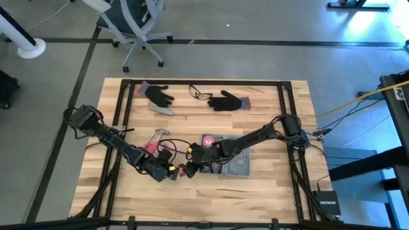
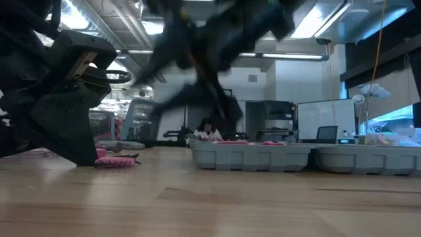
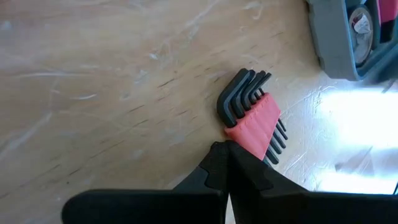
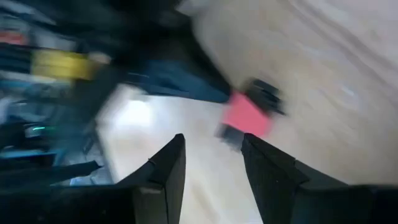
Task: Prefit tool cases
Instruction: Put the orange Allen wrench set into the gray prefit tool case
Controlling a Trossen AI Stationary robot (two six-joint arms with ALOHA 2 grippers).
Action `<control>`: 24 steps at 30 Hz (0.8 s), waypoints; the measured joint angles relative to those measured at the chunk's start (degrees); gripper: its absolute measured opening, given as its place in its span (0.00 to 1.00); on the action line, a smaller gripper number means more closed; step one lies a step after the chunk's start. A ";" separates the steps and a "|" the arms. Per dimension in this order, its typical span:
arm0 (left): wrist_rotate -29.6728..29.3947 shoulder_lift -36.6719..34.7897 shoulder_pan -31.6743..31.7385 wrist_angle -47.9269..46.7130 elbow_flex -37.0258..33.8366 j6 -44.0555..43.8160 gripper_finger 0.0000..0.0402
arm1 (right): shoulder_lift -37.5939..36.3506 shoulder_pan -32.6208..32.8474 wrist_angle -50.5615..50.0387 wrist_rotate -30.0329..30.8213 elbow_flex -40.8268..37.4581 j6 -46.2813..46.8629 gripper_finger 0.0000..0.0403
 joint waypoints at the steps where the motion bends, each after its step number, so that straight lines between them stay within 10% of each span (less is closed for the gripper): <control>1: 0.00 0.00 0.00 -0.02 0.02 0.02 0.00 | -1.50 0.01 -0.69 -0.12 0.08 -0.99 0.37; 7: 0.04 0.02 -0.02 0.17 -0.02 0.74 0.00 | -9.05 4.38 -15.28 0.47 0.21 -2.23 0.35; 11: -0.02 0.09 -0.02 1.15 -0.07 1.67 0.00 | -9.76 10.11 -27.27 -0.74 -0.59 0.94 0.11; 24: 0.85 0.20 1.85 4.25 -0.11 5.28 0.00 | -6.55 11.52 -24.17 6.04 -7.97 15.98 0.00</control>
